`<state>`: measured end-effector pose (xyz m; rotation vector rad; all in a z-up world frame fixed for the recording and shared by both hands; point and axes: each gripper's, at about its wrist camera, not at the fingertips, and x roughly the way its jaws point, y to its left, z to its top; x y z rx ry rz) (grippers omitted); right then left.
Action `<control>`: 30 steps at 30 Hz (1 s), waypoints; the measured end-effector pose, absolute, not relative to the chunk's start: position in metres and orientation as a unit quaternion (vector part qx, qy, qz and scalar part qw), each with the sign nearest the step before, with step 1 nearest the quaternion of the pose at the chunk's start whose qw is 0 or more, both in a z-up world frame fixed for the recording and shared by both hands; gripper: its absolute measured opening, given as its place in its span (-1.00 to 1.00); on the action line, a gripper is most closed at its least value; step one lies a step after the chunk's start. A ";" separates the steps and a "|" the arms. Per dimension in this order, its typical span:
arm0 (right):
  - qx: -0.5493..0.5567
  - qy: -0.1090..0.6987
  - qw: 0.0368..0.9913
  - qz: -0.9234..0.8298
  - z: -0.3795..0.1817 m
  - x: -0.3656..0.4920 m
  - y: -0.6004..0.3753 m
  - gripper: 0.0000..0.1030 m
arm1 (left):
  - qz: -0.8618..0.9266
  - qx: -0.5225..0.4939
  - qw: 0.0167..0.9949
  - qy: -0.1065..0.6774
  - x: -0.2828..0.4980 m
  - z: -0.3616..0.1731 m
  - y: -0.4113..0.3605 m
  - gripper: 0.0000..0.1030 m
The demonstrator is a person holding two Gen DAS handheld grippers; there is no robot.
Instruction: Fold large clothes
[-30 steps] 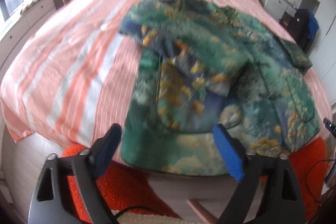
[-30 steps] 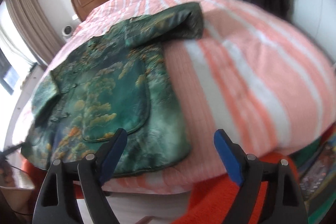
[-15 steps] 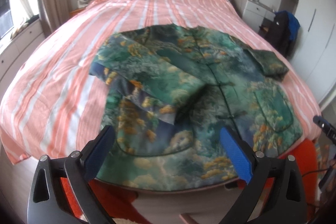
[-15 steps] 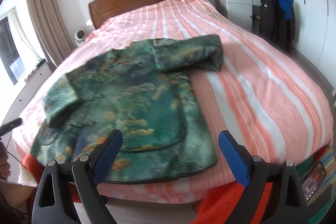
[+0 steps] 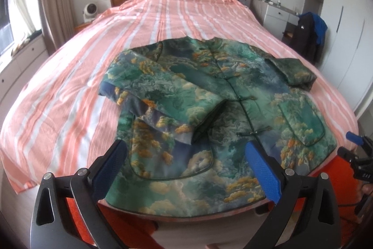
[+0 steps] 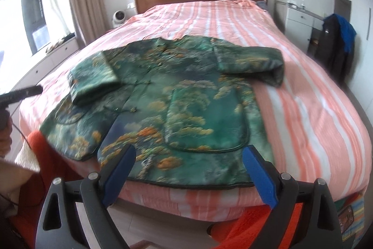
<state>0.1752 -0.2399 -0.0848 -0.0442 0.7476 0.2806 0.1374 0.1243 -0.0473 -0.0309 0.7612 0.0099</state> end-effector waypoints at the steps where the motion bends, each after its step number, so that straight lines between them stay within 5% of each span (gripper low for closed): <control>1: -0.024 0.366 0.920 0.140 -0.086 0.175 -0.237 0.79 | 0.004 -0.006 0.929 0.370 0.137 -0.046 0.122 0.97; 14: -0.013 0.368 0.919 0.142 -0.087 0.170 -0.240 0.79 | -0.088 0.117 0.925 0.350 0.185 -0.023 0.082 0.97; 23: -0.005 0.368 0.919 0.138 -0.087 0.165 -0.243 0.79 | -0.093 0.277 0.850 0.438 0.270 -0.131 0.053 0.92; 25: -0.006 0.369 0.919 0.139 -0.088 0.162 -0.243 0.79 | -0.084 0.253 0.838 0.476 0.289 -0.152 0.067 0.41; 27: -0.006 0.372 0.918 0.138 -0.090 0.161 -0.244 0.79 | -0.099 0.208 0.836 0.498 0.296 -0.155 0.081 -0.38; 29: -0.004 0.377 0.916 0.136 -0.092 0.161 -0.245 0.79 | -0.109 0.165 0.848 0.492 0.293 -0.132 0.092 -0.79; 30: -0.004 0.379 0.916 0.135 -0.092 0.161 -0.246 0.79 | -0.109 0.142 0.859 0.480 0.289 -0.114 0.103 -0.79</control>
